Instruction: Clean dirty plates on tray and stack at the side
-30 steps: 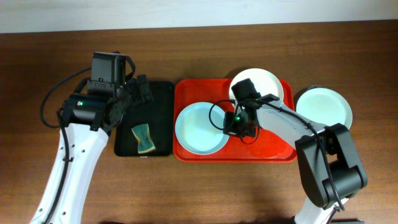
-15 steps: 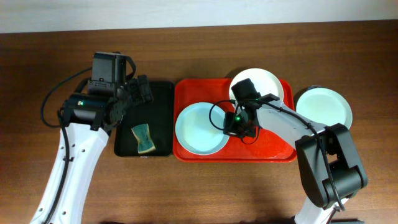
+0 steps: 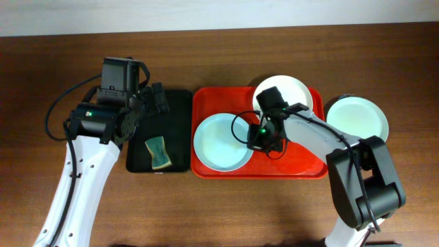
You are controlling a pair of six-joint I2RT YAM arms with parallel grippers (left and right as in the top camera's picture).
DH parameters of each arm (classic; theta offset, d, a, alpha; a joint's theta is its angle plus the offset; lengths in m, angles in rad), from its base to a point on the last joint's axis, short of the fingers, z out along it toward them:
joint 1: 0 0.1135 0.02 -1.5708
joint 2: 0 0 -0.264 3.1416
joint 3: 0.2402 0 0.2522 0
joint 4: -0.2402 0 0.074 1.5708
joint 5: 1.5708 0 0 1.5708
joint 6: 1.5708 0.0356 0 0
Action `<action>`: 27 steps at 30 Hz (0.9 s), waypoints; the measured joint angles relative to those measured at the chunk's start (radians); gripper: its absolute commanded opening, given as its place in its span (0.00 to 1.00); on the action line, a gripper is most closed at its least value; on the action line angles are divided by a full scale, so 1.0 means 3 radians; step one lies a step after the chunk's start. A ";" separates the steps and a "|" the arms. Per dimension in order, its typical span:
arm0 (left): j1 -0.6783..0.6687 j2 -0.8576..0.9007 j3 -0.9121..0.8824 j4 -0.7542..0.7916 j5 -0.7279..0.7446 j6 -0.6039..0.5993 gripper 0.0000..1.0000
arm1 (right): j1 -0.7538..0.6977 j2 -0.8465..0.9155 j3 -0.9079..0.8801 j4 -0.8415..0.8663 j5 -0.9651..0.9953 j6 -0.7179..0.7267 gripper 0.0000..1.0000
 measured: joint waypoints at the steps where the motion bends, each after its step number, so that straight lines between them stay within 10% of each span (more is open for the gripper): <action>1: 0.0000 0.0000 0.0000 0.0001 0.0000 0.0000 0.99 | -0.0019 0.0000 0.0000 -0.0048 -0.0038 -0.0004 0.04; 27: 0.0000 0.0000 0.0000 -0.0008 0.0000 0.0000 0.99 | 0.0121 -0.0613 0.0446 -0.0347 0.0056 0.0130 0.04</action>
